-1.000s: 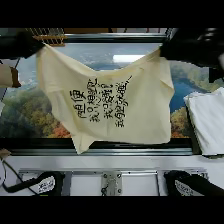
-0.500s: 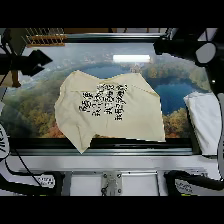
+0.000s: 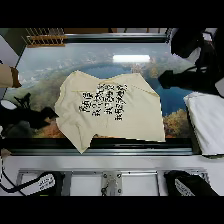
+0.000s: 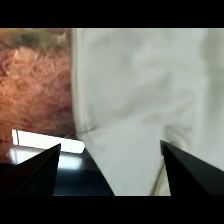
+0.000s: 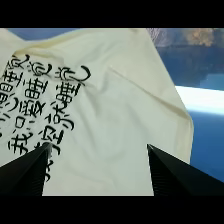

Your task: Fold the clothes and pants, and hang the long-sleeved shirts on hangers.

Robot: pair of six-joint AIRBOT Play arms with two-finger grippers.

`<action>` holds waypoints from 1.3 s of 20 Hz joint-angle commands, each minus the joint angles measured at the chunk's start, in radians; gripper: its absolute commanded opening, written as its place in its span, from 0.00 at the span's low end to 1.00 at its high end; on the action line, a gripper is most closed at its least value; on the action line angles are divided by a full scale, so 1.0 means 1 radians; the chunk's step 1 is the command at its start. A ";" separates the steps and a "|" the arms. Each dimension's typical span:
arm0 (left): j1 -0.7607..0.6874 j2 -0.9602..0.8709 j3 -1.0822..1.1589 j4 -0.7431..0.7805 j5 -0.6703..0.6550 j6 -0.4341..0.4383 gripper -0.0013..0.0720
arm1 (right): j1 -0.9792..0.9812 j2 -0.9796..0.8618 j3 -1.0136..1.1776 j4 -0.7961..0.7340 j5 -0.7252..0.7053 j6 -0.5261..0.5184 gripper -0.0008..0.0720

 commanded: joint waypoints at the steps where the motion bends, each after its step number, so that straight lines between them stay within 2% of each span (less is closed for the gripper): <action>1: 0.010 0.029 -0.187 -0.019 0.099 0.021 0.94 | 0.001 0.096 -0.114 0.034 0.019 -0.002 0.91; 4: -0.022 0.029 -0.207 -0.121 0.160 0.058 0.94 | 0.001 0.102 -0.117 0.055 0.018 -0.002 0.91; 8: -0.129 0.029 -0.201 -0.126 0.223 0.054 0.94 | 0.001 0.102 -0.117 0.060 0.019 -0.002 0.91; 9: -0.149 0.029 -0.193 -0.124 0.236 0.044 0.77 | 0.000 0.102 -0.118 0.060 0.019 -0.002 0.91; 12: -0.174 0.029 -0.146 -0.124 0.271 0.026 0.08 | -0.001 0.103 -0.122 0.058 0.020 -0.003 0.91; 13: -0.174 0.029 -0.130 -0.124 0.271 0.024 0.03 | -0.002 0.103 -0.129 0.056 0.025 -0.003 0.91; 15: -0.164 0.029 -0.106 -0.122 0.242 0.021 0.03 | -0.008 0.109 -0.167 0.044 0.058 -0.002 0.91; 17: -0.145 0.031 -0.109 -0.115 0.190 0.035 0.03 | -0.047 0.129 -0.250 0.028 0.130 0.045 0.91; 18: -0.136 0.040 -0.126 -0.115 0.172 0.048 0.03 | -0.080 0.143 -0.312 0.012 0.170 0.095 0.91; 21: -0.114 0.109 -0.208 -0.115 0.183 0.083 0.03 | -0.237 0.187 -0.568 -0.013 0.262 0.348 0.91; 23: -0.104 0.164 -0.246 -0.115 0.181 0.102 0.03 | -0.336 0.196 -0.729 0.025 0.243 0.459 0.91; 26: -0.106 0.227 -0.270 -0.116 0.177 0.102 0.03 | -0.401 0.195 -0.890 0.177 0.102 0.481 0.91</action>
